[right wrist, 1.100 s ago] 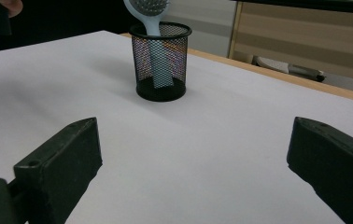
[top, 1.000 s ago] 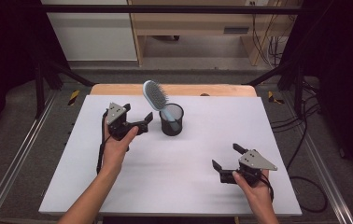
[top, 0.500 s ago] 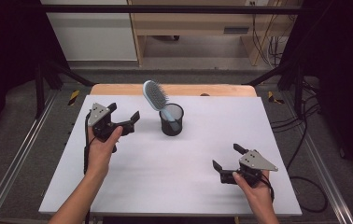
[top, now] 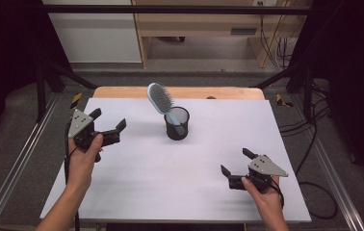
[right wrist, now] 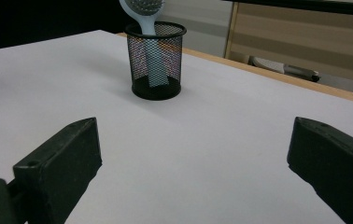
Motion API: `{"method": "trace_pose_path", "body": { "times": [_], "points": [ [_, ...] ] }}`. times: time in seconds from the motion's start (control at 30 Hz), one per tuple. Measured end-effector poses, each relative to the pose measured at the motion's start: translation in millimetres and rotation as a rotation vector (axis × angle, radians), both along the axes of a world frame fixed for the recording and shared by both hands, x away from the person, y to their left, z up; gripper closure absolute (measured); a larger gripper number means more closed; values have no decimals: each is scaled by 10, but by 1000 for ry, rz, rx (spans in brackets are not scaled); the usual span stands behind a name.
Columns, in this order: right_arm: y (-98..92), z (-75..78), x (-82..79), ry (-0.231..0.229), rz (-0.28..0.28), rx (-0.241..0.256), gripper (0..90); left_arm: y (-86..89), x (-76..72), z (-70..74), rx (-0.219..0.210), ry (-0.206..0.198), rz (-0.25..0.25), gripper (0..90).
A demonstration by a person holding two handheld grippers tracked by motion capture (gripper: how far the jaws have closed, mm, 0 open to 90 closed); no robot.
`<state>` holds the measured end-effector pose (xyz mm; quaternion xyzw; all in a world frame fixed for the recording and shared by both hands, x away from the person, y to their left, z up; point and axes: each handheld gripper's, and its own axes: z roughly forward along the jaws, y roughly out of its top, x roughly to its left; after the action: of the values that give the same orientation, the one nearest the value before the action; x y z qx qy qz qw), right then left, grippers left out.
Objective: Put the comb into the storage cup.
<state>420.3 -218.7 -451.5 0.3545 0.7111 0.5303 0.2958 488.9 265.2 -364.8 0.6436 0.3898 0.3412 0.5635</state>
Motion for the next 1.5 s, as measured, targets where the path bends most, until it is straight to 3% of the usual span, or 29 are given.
{"method": "trace_pose_path", "body": {
  "times": [0.23,0.5,0.73,0.97,1.3,1.5],
  "points": [
    [-24,0,2,-3,-8,4,28,243,-130,-136,-17,4,21,15],
    [-53,11,-10,-20,-19,15,27,514,-232,-165,-44,-11,62,16],
    [-82,26,-25,-44,-27,26,27,700,-309,-162,-41,-17,85,16],
    [-140,40,-41,-60,-41,34,25,730,-391,-221,-2,-22,79,16],
    [-291,48,-59,-70,-75,51,25,689,-472,-423,-19,-11,67,16],
    [-328,38,-54,-66,-79,52,24,618,-522,-533,-3,-12,58,16]
  ]
}}
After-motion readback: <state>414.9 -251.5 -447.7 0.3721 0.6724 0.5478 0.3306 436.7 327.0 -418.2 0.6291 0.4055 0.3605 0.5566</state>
